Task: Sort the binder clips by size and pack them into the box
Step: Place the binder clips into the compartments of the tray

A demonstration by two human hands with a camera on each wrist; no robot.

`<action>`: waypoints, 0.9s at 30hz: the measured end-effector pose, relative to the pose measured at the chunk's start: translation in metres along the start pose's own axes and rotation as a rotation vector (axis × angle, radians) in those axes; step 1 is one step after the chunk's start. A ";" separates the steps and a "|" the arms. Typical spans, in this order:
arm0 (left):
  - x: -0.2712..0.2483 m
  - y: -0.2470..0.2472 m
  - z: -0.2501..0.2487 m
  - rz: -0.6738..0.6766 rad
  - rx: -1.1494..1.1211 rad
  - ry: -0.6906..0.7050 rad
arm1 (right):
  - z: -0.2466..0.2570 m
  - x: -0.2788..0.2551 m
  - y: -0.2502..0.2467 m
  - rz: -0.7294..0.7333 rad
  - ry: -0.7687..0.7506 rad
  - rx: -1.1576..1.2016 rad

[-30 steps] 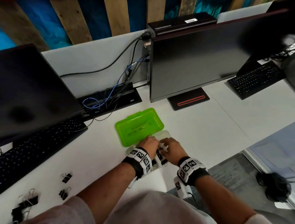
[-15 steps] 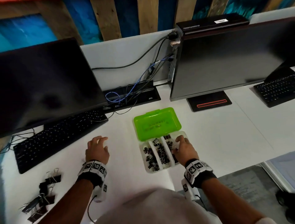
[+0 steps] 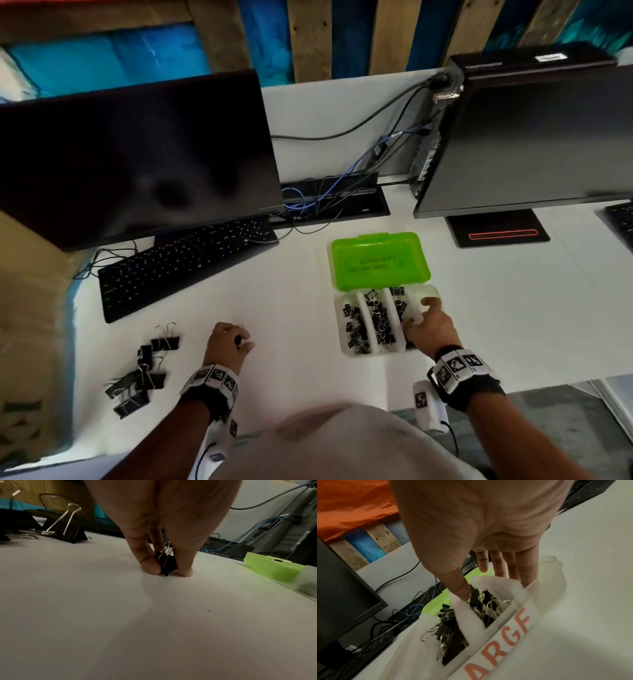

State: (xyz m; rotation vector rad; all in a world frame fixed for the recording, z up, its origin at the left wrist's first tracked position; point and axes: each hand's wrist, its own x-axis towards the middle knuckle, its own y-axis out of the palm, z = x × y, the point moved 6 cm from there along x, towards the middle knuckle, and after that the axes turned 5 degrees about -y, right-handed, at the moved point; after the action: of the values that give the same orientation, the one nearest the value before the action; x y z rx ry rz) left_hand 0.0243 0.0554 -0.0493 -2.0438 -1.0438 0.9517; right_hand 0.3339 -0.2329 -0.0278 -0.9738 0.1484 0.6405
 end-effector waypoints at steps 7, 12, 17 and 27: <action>-0.010 0.003 -0.058 0.066 -0.142 0.205 | 0.010 -0.015 0.008 -0.023 -0.033 0.019; -0.017 0.018 -0.163 0.153 -0.228 0.457 | 0.011 -0.026 0.019 0.065 -0.044 -0.050; -0.039 0.059 -0.243 0.323 -0.198 0.570 | 0.011 -0.022 0.016 0.088 -0.030 -0.058; -0.062 0.133 -0.288 0.471 -0.064 0.568 | 0.001 -0.021 -0.005 0.182 -0.153 -0.043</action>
State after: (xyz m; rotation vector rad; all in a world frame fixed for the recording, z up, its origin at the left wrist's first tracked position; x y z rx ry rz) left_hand 0.2861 -0.1225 0.0165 -2.4596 -0.3001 0.4874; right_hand 0.3198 -0.2432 -0.0151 -0.9556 0.0888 0.8857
